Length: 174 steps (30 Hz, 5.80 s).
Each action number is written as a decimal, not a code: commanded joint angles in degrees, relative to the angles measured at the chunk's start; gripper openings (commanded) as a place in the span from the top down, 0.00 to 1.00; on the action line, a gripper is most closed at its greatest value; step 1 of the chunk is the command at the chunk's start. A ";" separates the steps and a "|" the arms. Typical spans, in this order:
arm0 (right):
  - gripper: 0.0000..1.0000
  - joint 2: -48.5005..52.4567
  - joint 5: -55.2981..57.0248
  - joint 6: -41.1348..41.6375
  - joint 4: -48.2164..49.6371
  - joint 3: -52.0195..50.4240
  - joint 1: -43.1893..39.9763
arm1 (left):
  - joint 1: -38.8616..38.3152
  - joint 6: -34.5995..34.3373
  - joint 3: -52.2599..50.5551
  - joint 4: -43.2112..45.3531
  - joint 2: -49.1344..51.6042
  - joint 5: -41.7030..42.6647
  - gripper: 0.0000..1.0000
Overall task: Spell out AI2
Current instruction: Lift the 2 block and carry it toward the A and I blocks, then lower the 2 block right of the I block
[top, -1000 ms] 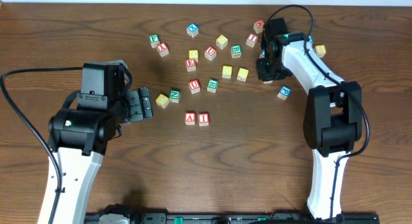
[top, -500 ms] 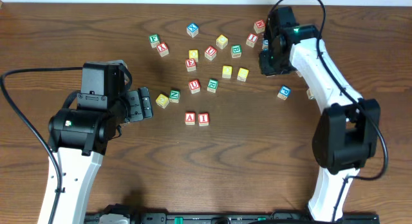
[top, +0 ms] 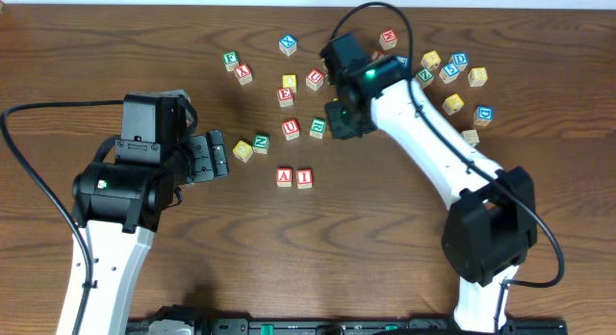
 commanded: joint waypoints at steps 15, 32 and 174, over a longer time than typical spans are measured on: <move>0.97 -29.07 1.14 8.04 15.63 -34.60 3.93 | 0.26 0.72 0.04 -0.15 -0.35 0.28 0.11; 0.97 -17.92 1.03 11.85 21.73 -35.10 7.52 | 0.26 0.72 0.04 -0.15 -0.35 0.28 0.11; 0.65 -4.44 3.06 14.62 31.30 -30.27 11.80 | 0.26 0.72 0.04 -0.15 -0.35 0.28 0.11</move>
